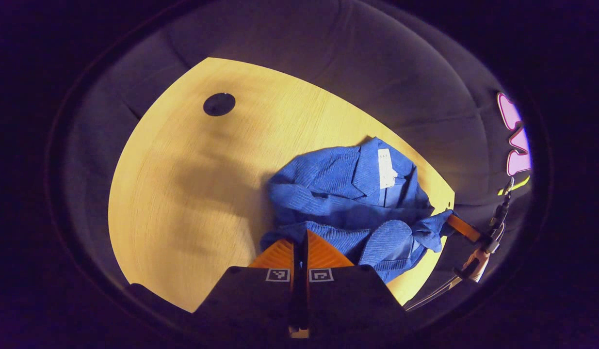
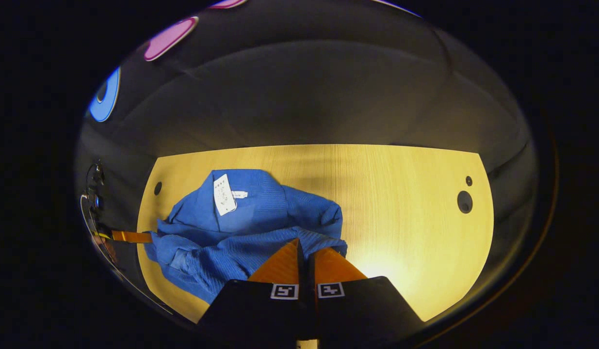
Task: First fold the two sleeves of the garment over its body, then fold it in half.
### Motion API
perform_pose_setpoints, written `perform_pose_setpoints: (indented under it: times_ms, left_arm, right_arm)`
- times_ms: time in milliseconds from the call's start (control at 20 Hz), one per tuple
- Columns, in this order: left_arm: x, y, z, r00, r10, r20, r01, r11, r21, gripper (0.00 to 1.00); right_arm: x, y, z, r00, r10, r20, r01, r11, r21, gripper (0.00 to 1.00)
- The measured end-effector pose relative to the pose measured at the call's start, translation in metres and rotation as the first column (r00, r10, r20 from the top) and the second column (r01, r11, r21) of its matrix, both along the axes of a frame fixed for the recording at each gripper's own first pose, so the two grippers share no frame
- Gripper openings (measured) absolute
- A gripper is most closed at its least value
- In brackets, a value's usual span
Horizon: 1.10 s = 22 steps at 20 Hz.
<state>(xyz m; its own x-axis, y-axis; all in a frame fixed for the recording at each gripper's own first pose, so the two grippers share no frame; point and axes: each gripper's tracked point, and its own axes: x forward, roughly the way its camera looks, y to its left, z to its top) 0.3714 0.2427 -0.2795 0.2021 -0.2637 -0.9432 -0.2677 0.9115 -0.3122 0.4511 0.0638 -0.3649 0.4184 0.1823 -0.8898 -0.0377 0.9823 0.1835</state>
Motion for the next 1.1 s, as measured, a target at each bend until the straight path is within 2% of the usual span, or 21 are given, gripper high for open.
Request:
perform_pose_setpoints:
  times_ms: [100,150,200,250,350,450,500,550,700,800,900,1000,1100]
  left_arm:
    - [0.016,0.001,-0.004,0.999,-0.019,0.028,0.018,0.999,0.039,0.0]
    - [0.024,-0.002,-0.004,0.998,-0.018,0.054,0.016,0.999,0.036,0.02]
    - [0.032,-0.006,0.0,0.996,-0.01,0.085,0.009,1.0,0.011,0.07]
    - [0.04,-0.014,0.003,0.993,-0.001,0.117,0.004,1.0,-0.021,0.3]
    - [0.048,-0.015,0.003,0.986,0.017,0.168,-0.017,1.0,-0.002,0.75]
    - [0.055,-0.019,0.002,0.975,0.05,0.217,-0.044,0.998,-0.035,0.78]
    - [0.054,-0.019,0.002,0.974,0.073,0.216,-0.064,0.997,-0.048,0.79]
    - [0.054,-0.02,0.005,0.972,0.105,0.212,-0.093,0.993,-0.068,0.81]
    - [0.053,-0.031,0.011,0.955,0.2,0.218,-0.166,0.973,-0.162,0.81]
    - [0.046,-0.027,0.019,0.955,0.225,0.194,-0.195,0.968,-0.16,0.81]
    - [0.041,-0.028,0.032,0.955,0.23,0.189,-0.193,0.961,-0.196,0.82]
    - [0.049,-0.025,0.055,0.931,0.235,0.281,-0.171,0.957,-0.234,0.83]
    - [0.048,-0.026,0.084,0.908,0.192,0.373,-0.102,0.963,-0.248,0.84]
  right_arm:
    - [0.01,0.006,-0.005,1.0,-0.004,0.011,0.003,0.999,0.05,0.01]
    - [0.017,0.008,-0.008,1.0,-0.015,0.02,0.013,0.997,0.075,0.1]
    - [0.024,0.01,-0.006,0.999,-0.031,0.03,0.027,0.995,0.1,0.1]
    - [0.027,0.011,0.0,0.998,-0.044,0.047,0.038,0.992,0.124,0.12]
    - [0.04,0.004,0.01,0.991,-0.066,0.115,0.052,0.992,0.119,0.4]
    - [0.052,-0.004,0.032,0.977,-0.088,0.195,0.063,0.989,0.134,0.67]
    - [0.057,-0.007,0.043,0.97,-0.106,0.217,0.076,0.987,0.144,0.73]
    - [0.057,-0.01,0.047,0.966,-0.119,0.229,0.088,0.986,0.139,0.94]
    - [0.046,-0.005,0.055,0.965,-0.073,0.251,0.047,0.993,0.108,0.95]
    - [0.042,0.003,0.057,0.963,-0.023,0.269,-0.001,0.996,0.089,0.96]
    - [0.033,0.013,0.06,0.963,0.011,0.268,-0.038,0.995,0.095,0.96]
    - [0.023,0.026,0.068,0.96,0.045,0.277,-0.075,0.993,0.097,0.96]
    - [0.014,0.035,0.077,0.949,0.081,0.304,-0.11,0.991,0.077,0.96]
